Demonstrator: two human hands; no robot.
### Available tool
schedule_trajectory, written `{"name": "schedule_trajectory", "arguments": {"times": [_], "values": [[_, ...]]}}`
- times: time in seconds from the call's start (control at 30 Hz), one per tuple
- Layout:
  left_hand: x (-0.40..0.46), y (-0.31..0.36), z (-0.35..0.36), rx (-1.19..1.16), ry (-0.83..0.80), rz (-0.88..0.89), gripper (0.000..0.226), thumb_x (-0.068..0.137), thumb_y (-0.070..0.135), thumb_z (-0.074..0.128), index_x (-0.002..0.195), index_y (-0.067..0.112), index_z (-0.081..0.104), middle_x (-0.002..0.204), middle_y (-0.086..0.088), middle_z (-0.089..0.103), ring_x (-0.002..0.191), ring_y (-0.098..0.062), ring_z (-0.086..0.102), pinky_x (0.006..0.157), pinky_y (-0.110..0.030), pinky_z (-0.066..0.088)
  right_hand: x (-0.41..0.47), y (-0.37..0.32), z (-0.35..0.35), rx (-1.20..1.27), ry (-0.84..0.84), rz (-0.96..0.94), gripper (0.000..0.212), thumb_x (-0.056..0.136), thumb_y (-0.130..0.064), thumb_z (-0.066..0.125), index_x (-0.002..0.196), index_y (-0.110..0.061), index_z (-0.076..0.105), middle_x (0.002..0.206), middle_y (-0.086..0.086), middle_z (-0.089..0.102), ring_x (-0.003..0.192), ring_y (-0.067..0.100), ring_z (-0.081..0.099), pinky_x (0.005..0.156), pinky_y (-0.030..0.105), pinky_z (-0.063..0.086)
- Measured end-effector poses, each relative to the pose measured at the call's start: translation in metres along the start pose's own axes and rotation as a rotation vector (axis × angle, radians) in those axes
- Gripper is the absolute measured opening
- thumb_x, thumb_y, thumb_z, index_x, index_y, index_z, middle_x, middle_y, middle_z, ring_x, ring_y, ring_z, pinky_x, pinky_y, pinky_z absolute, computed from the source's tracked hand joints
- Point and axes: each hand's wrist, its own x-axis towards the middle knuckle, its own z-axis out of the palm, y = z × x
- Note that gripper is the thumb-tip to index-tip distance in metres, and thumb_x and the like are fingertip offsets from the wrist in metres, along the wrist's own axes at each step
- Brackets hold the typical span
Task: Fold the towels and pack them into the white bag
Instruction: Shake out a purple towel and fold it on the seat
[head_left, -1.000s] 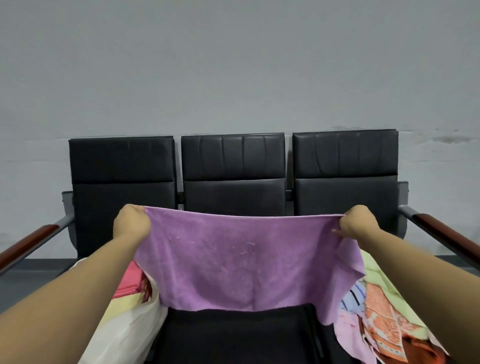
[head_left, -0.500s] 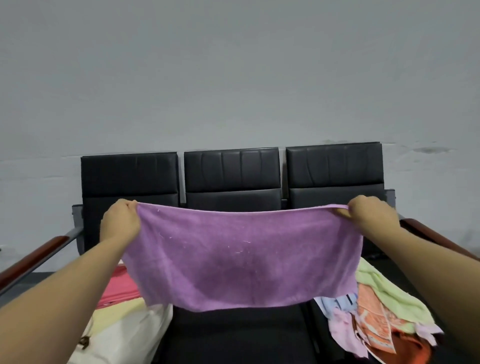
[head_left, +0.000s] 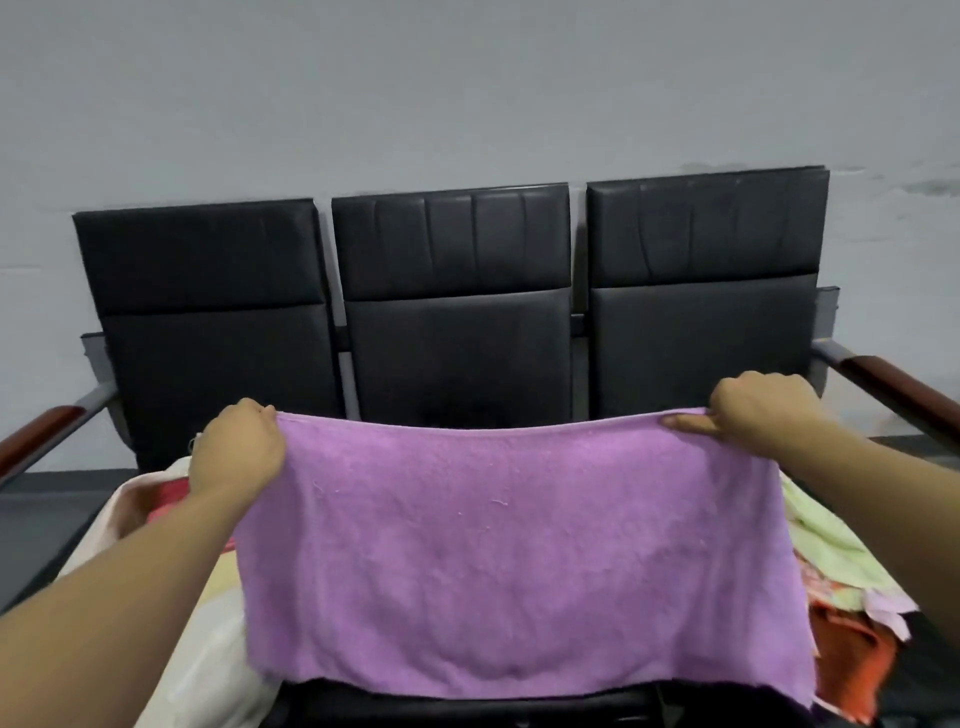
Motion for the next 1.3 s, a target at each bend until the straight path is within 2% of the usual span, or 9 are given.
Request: {"name": "schedule_trajectory", "arguments": {"times": [0.2,0.4,0.5,0.6,0.7,0.83,1.0,1.17,1.3], "values": [[0.034,-0.023,0.127,0.035,-0.221,-0.021,0.036,0.107,0.023,0.043,0.098,-0.006,0.063,0.103,-0.031,0.067,0.098,-0.048,0.064,0.083,-0.048,0.049,0.060,-0.033,0.109,-0.045,-0.143,-0.034,0.071,0.083,-0.089,0.029,0.069,-0.023,0.051,0.072,-0.008,0.049,0.068,0.019,0.055,0.060,0.029,0.044],[0.063,-0.026,0.236,0.067,-0.390,-0.067,0.040,0.109,0.027,0.039,0.108,-0.006,0.062,0.114,-0.030,0.064,0.108,-0.047,0.060,0.091,-0.048,0.046,0.119,-0.065,0.199,-0.005,-0.290,-0.019,0.071,0.084,-0.084,0.024,0.092,-0.024,0.061,0.105,-0.001,0.066,0.094,0.020,0.066,0.067,0.030,0.038],[0.078,-0.026,0.274,0.102,-0.440,-0.076,0.042,0.109,0.028,0.038,0.109,-0.006,0.062,0.113,-0.029,0.064,0.109,-0.047,0.060,0.089,-0.047,0.045,0.145,-0.067,0.238,-0.078,-0.247,-0.013,0.078,0.085,-0.084,0.021,0.106,-0.023,0.065,0.105,-0.003,0.068,0.093,0.018,0.067,0.065,0.030,0.039],[0.087,-0.031,0.305,0.113,-0.436,-0.047,0.043,0.109,0.031,0.039,0.107,-0.004,0.064,0.111,-0.029,0.063,0.107,-0.048,0.060,0.090,-0.048,0.047,0.163,-0.067,0.272,-0.108,-0.154,-0.016,0.084,0.080,-0.085,0.014,0.099,-0.022,0.066,0.094,-0.003,0.070,0.087,0.019,0.068,0.069,0.030,0.045],[0.085,-0.026,0.324,0.117,-0.385,-0.007,0.037,0.106,0.029,0.044,0.122,-0.001,0.062,0.126,-0.028,0.052,0.117,-0.048,0.050,0.101,-0.055,0.044,0.171,-0.070,0.293,-0.004,-0.119,0.017,0.072,0.083,-0.081,0.036,0.104,-0.017,0.061,0.108,0.006,0.067,0.106,0.029,0.060,0.086,0.041,0.045],[0.069,0.001,0.336,0.132,-0.346,0.028,0.039,0.104,0.029,0.049,0.137,0.007,0.051,0.143,-0.022,0.039,0.132,-0.043,0.034,0.104,-0.060,0.037,0.166,-0.060,0.297,0.278,-0.011,0.133,0.061,0.090,-0.066,0.053,0.114,-0.009,0.056,0.114,0.015,0.055,0.110,0.038,0.052,0.084,0.047,0.043],[0.010,0.087,0.357,-0.111,-0.412,0.113,0.025,0.101,0.025,0.055,0.118,0.009,0.065,0.120,-0.020,0.057,0.110,-0.041,0.053,0.095,-0.049,0.045,0.144,-0.014,0.294,0.629,0.078,0.471,0.049,0.102,-0.051,0.043,0.114,-0.007,0.060,0.115,0.020,0.059,0.112,0.042,0.053,0.087,0.046,0.043],[-0.097,0.214,0.361,-0.417,-0.701,0.108,0.014,0.097,0.034,0.059,0.094,0.022,0.067,0.097,0.002,0.070,0.093,-0.025,0.065,0.081,-0.036,0.052,0.116,0.015,0.286,0.741,-0.093,0.435,0.030,0.099,-0.045,0.055,0.099,-0.016,0.065,0.090,0.001,0.063,0.089,0.025,0.059,0.074,0.033,0.039],[-0.178,0.275,0.365,-0.532,-1.010,0.123,0.018,0.081,0.053,0.062,0.077,0.036,0.064,0.078,0.011,0.073,0.081,-0.021,0.072,0.079,-0.040,0.059,0.101,0.011,0.293,0.905,-0.260,0.376,0.018,0.095,-0.035,0.065,0.096,-0.017,0.068,0.088,0.000,0.071,0.084,0.025,0.067,0.077,0.037,0.053]]}}
